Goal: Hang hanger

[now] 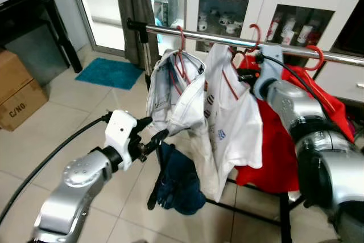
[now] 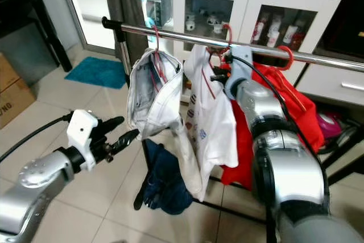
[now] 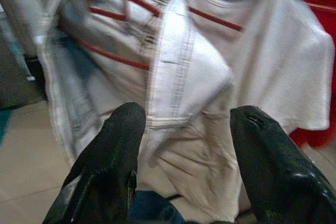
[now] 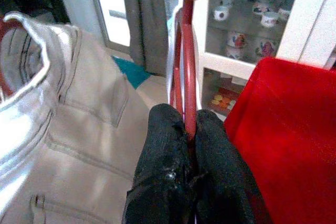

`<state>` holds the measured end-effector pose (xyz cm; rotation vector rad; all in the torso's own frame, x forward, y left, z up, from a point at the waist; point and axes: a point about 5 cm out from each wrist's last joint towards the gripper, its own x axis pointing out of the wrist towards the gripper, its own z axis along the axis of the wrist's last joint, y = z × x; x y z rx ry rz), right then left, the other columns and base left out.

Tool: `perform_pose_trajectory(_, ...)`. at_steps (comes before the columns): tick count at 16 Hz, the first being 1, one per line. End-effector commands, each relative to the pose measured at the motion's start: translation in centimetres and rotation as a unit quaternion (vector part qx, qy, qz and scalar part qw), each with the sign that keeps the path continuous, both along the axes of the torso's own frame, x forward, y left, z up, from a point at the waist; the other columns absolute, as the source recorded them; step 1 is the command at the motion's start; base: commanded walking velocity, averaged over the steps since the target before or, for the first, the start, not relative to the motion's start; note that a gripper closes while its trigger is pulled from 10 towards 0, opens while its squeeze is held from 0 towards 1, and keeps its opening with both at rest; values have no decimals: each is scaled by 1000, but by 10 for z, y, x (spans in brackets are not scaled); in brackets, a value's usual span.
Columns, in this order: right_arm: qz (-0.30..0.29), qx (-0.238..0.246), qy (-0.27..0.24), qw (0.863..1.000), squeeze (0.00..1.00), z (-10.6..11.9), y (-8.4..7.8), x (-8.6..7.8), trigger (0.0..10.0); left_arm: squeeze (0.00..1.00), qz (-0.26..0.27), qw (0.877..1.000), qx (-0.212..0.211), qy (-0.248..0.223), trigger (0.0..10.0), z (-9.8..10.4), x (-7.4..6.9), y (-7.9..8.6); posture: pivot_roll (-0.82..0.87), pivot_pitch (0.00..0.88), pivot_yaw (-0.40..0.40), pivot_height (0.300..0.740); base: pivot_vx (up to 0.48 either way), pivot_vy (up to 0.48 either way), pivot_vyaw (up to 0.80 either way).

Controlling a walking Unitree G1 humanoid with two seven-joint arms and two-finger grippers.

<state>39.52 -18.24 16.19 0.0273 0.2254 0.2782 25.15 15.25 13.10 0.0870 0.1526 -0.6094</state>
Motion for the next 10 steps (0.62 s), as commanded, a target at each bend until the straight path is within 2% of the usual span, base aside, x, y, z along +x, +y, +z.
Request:
perform_pose_trajectory(1, 18, 4, -33, 999, 0, 4, 3, -8, 0, 0, 16, 1000, 5, 1, 10000, -2, 1, 1, -36, 0, 1, 727, 0, 0, 0)
perform_pose_trajectory(4, 23, -5, -53, 998, 0, -8, 8, -32, 0, 0, 23, 1000, 0, 6, 10000, -5, 3, 1, -54, 0, 1, 727, 0, 0, 0)
perform_pose_trajectory(6, 15, 13, -85, 996, 0, -14, 18, -57, 0, 0, 27, 1000, 0, 7, 10000, -5, 2, 0, -57, 0, 6, 727, 0, 0, 0)
perform_pose_trajectory(8, -9, 32, -96, 995, 0, -17, 24, -81, 0, 0, 28, 1000, -1, 8, 10000, -5, 2, -2, -62, 0, 8, 727, 0, 0, 0)
perform_pose_trajectory(10, -22, 38, -93, 995, 0, -23, 29, -94, 0, 0, 28, 1000, 0, 9, 10000, -6, 1, -2, -62, 0, 0, 727, -127, 0, 0)
